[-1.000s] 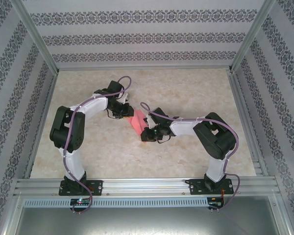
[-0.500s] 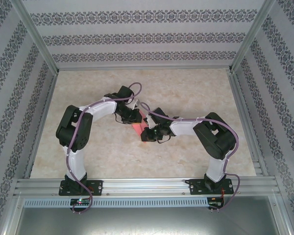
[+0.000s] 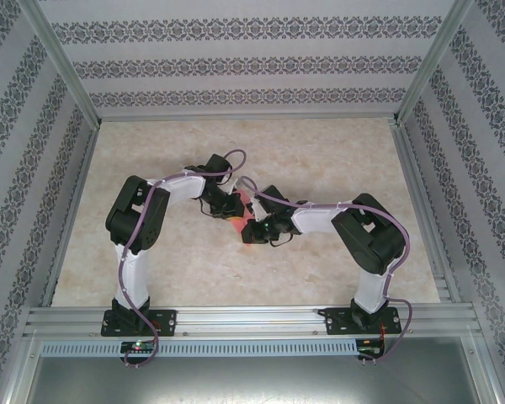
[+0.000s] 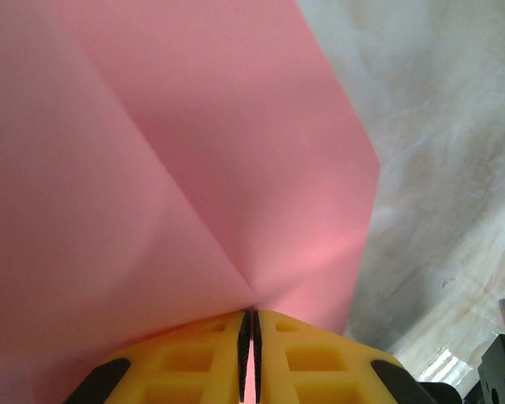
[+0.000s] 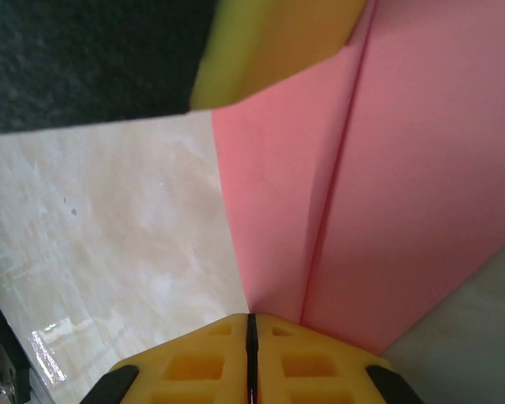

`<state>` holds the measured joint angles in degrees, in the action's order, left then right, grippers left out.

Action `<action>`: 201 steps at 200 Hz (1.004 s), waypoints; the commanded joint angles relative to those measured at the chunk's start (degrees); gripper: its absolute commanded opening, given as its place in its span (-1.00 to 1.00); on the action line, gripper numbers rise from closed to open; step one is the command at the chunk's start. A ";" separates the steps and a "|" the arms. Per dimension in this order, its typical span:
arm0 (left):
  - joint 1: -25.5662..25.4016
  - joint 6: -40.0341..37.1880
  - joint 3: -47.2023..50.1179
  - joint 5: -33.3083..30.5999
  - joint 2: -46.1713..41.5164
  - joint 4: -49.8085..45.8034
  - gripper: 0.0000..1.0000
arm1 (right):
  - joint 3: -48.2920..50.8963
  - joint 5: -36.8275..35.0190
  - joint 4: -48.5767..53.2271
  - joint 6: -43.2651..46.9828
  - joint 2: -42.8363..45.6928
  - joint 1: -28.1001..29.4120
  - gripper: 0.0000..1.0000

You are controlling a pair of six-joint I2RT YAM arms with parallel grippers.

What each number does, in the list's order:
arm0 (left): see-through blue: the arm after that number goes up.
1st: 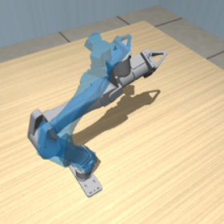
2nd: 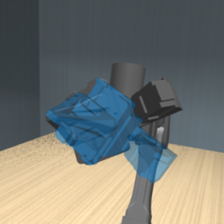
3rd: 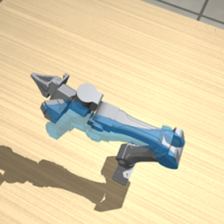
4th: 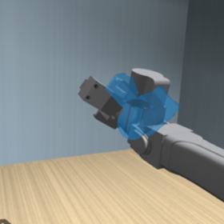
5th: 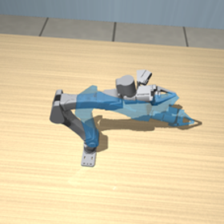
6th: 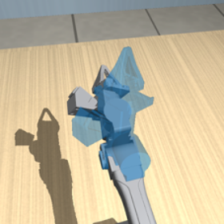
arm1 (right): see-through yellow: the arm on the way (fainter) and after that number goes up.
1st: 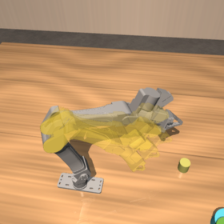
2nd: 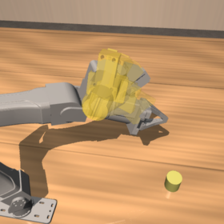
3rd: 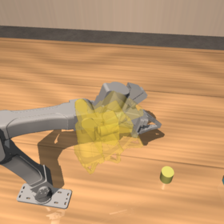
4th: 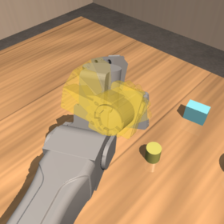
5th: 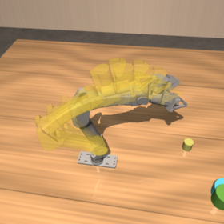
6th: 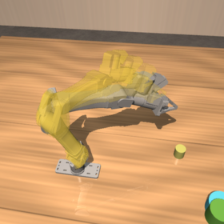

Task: Fold a paper plane with a square sheet of paper (pick it up from the middle)
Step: Fourth fold the wing at the center of the table.

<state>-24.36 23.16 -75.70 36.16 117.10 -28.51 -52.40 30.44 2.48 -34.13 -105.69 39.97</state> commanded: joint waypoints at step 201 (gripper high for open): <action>2.32 -3.55 1.26 -2.41 5.32 0.83 -0.70 | 2.68 1.00 -1.02 -4.97 -0.24 0.53 -0.80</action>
<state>-23.07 21.19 -75.57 39.31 118.28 -27.57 -49.15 32.38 -5.19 -41.67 -105.38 39.90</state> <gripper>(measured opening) 0.151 0.098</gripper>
